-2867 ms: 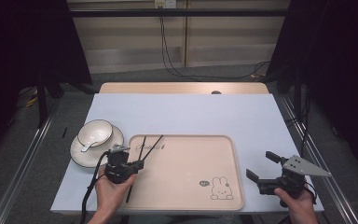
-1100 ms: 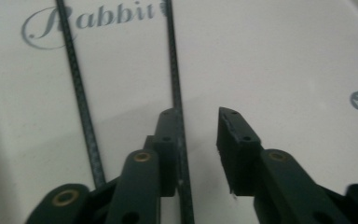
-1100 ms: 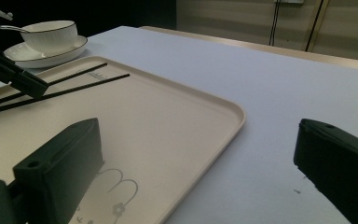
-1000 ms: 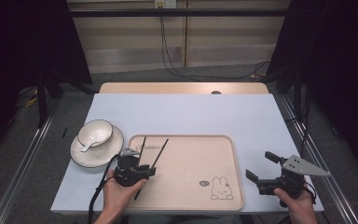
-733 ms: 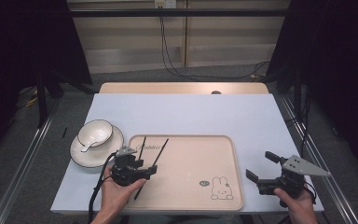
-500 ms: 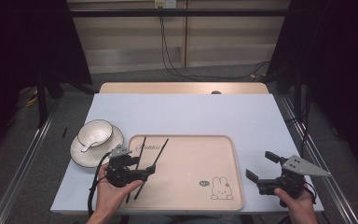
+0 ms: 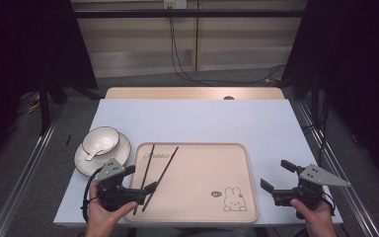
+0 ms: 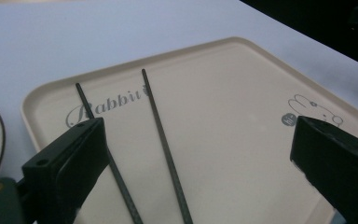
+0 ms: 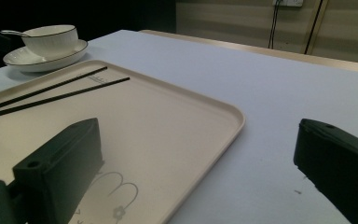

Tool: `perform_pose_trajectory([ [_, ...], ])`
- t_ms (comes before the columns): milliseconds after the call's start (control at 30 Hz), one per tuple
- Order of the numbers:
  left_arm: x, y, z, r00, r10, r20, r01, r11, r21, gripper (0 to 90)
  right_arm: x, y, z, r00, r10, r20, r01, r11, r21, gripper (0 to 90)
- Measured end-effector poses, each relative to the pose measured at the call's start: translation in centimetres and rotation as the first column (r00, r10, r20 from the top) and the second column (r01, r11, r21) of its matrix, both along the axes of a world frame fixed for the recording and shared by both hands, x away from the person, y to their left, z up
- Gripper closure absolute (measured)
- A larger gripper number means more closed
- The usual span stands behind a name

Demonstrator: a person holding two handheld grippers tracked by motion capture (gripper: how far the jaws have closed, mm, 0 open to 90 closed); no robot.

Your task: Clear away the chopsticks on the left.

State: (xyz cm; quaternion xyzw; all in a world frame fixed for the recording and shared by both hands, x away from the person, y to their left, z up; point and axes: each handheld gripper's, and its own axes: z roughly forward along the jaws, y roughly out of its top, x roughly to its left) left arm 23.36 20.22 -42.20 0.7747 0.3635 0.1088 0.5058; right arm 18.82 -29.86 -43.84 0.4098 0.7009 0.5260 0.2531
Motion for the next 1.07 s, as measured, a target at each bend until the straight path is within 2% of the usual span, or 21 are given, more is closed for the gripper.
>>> perform_pose_trajectory([
  [33, -0.3, 0.4, 0.1, 0.9999, 0.007, 0.013, -0.007, 1.0000, -0.003, 2.9, 0.0, 0.0, 0.0, 1.0000, 0.000, -0.001, 0.000, 1.0000, -0.004, 0.6],
  [100, -0.8, 1.1, 0.4, 0.9984, 0.053, 0.021, -0.053, 0.9986, 0.003, 4.5, 0.0, 0.0, 0.0, 1.0000, -0.002, 0.001, 0.002, 1.0000, -0.005, 0.6],
  [133, -0.9, 1.5, 0.5, 0.9989, 0.043, 0.018, -0.043, 0.9991, -0.001, 4.1, 0.0, 0.0, 0.0, 1.0000, -0.001, -0.003, 0.001, 1.0000, 0.000, 0.6],
  [200, -1.4, 2.4, 0.7, 0.9961, 0.066, 0.058, -0.067, 0.9978, 0.002, 4.1, 0.1, -0.1, 0.0, 1.0000, -0.005, -0.003, 0.005, 1.0000, -0.003, 0.6],
  [267, -1.7, 3.3, 0.6, 0.9928, 0.080, 0.090, -0.078, 0.9967, -0.019, 2.3, 0.0, -0.1, 0.0, 1.0000, -0.006, -0.003, 0.006, 1.0000, -0.002, 0.6],
  [333, -1.8, 4.3, 0.4, 0.9900, 0.094, 0.105, -0.090, 0.9951, -0.040, 2.0, 0.0, 0.0, 0.0, 1.0000, -0.005, -0.004, 0.005, 1.0000, -0.002, 0.6],
  [500, -2.3, 6.8, -0.2, 0.9835, 0.152, 0.098, -0.144, 0.9856, -0.089, 1.9, 0.0, 0.0, -0.1, 1.0000, -0.006, -0.007, 0.006, 1.0000, 0.002, 0.6],
  [667, -2.9, 8.4, -0.6, 0.9803, 0.157, 0.120, -0.145, 0.9837, -0.106, 1.9, 0.1, -0.1, -0.1, 0.9999, -0.015, -0.006, 0.015, 0.9999, 0.000, 0.6],
  [700, -3.1, 8.7, -0.7, 0.9800, 0.158, 0.121, -0.145, 0.9838, -0.104, 1.8, 0.1, -0.1, -0.1, 0.9999, -0.015, -0.007, 0.015, 0.9999, 0.000, 0.6],
  [767, -3.2, 9.1, -0.8, 0.9793, 0.162, 0.122, -0.155, 0.9856, -0.068, 1.5, 0.1, -0.1, 0.0, 1.0000, -0.006, -0.003, 0.006, 1.0000, -0.005, 0.6],
  [800, -3.4, 9.4, -1.1, 0.9752, 0.185, 0.121, -0.174, 0.9799, -0.097, 1.5, 0.1, 0.0, 0.0, 1.0000, -0.007, 0.000, 0.007, 1.0000, -0.007, 0.6],
  [833, -3.4, 9.7, -1.2, 0.9726, 0.211, 0.098, -0.196, 0.9695, -0.147, 1.5, 0.2, 0.0, 0.0, 1.0000, -0.001, 0.001, 0.001, 1.0000, -0.009, 0.6],
  [867, -3.5, 10.0, -1.3, 0.9699, 0.231, 0.076, -0.217, 0.9626, -0.162, 1.5, 0.2, 0.0, -0.1, 1.0000, 0.001, 0.002, -0.001, 0.9999, -0.011, 0.6],
  [900, -3.5, 10.1, -1.4, 0.9693, 0.232, 0.082, -0.219, 0.9651, -0.144, 1.5, 0.2, 0.0, 0.0, 1.0000, 0.001, 0.003, -0.001, 0.9999, -0.010, 0.6],
  [933, -3.5, 10.3, -1.5, 0.9723, 0.217, 0.086, -0.205, 0.9701, -0.129, 1.5, 0.2, 0.0, 0.0, 1.0000, 0.003, 0.004, -0.003, 1.0000, -0.010, 0.6],
  [1000, -3.6, 10.6, -1.4, 0.9726, 0.216, 0.087, -0.201, 0.9677, -0.152, 1.5, 0.2, 0.0, -0.1, 1.0000, 0.001, -0.001, -0.001, 1.0000, -0.009, 0.6],
  [1067, -3.6, 10.8, -1.3, 0.9699, 0.223, 0.097, -0.209, 0.9678, -0.141, 1.5, 0.3, 0.1, -0.1, 1.0000, 0.001, -0.002, -0.001, 0.9999, -0.013, 0.6],
])
